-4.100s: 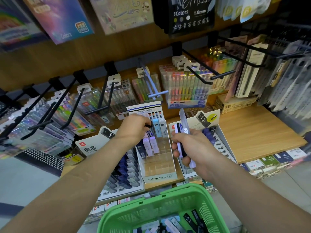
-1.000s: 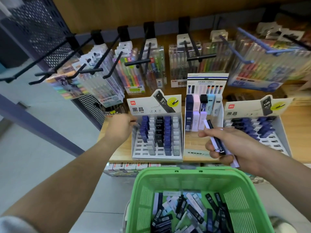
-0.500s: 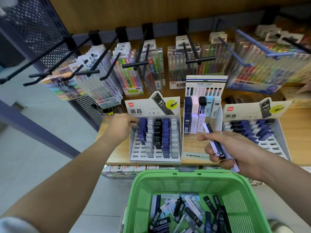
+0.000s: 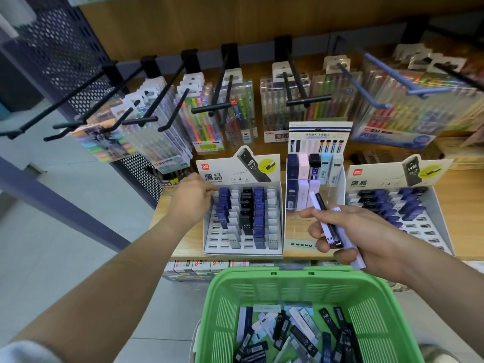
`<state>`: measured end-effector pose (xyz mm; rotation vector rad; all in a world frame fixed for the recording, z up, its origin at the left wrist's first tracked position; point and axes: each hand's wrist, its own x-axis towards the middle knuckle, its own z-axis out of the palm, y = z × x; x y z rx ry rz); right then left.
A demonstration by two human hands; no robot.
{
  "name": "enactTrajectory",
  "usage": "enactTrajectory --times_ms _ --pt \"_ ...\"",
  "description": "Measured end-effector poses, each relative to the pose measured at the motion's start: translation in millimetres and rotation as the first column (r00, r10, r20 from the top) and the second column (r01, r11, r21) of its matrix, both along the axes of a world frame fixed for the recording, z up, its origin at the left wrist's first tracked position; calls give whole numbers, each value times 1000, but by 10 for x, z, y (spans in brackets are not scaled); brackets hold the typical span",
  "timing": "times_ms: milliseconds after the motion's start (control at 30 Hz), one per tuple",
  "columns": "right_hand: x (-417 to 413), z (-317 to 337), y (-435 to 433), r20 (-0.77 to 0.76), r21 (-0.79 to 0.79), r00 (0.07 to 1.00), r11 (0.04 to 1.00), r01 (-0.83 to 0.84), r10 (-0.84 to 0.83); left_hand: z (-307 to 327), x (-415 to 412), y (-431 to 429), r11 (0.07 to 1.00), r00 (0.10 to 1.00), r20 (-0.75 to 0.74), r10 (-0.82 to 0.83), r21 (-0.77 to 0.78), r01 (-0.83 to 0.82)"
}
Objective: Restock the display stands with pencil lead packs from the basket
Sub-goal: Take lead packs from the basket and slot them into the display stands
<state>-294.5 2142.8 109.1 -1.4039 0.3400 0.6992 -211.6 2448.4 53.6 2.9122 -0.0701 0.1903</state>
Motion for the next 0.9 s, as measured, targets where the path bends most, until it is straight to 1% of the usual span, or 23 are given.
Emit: enactTrajectory --times_ms 67,100,133,167,200,233,267,300,367,433,500,567,633,667,700,800,900 --pt "-9 37 9 -5 57 1000 998 11 -11 124 -36 -94 1000 999 -38 28 -2 -28" --pt "-11 58 12 -5 93 1000 995 19 -19 211 -55 -169 998 997 -65 42 -37 -45" --pt "-12 79 13 -3 122 1000 992 25 -25 305 -78 -259 989 993 -103 53 -129 -66" --pt "-13 99 12 0 143 1000 989 31 -31 407 -111 -377 951 985 -168 48 -292 -97" --pt "-15 116 13 -4 162 999 986 37 -37 507 -162 -517 855 965 -261 11 -498 -144" --pt "-19 129 15 -16 188 999 981 45 -43 614 -234 -663 716 935 -349 -67 -669 -198" --pt "-25 143 18 -32 219 998 974 55 -49 703 -315 -805 598 901 -400 -169 -768 -229" --pt "-34 154 24 -41 245 998 968 59 -51 760 -396 -937 523 868 -417 -268 -820 -232" --pt "-55 178 38 -36 262 999 964 45 -37 807 -545 -1162 440 822 -401 -405 -873 -209" --pt "-77 200 39 -15 253 1000 967 15 -12 795 -631 -1311 392 833 -359 -422 -900 -190" --pt "-99 215 19 2 231 1000 973 -10 9 780 -657 -1368 355 879 -320 -354 -915 -190" --pt "-112 216 -25 21 189 1000 982 -19 15 763 -636 -1348 336 920 -307 -245 -917 -216" --pt "-111 210 -86 60 157 998 988 4 -14 770 -599 -1281 268 933 -326 -156 -923 -278" --pt "-104 210 -120 85 150 995 988 32 -45 775 -588 -1245 242 926 -343 -154 -922 -302" --pt "-97 212 -154 107 144 991 987 68 -84 784 -589 -1216 245 912 -366 -185 -916 -317" --pt "-85 194 -230 140 130 969 974 187 -205 780 -667 -1236 344 837 -428 -340 -885 -313" --pt "-70 160 -261 160 83 950 963 257 -267 771 -756 -1371 437 813 -412 -410 -872 -222"
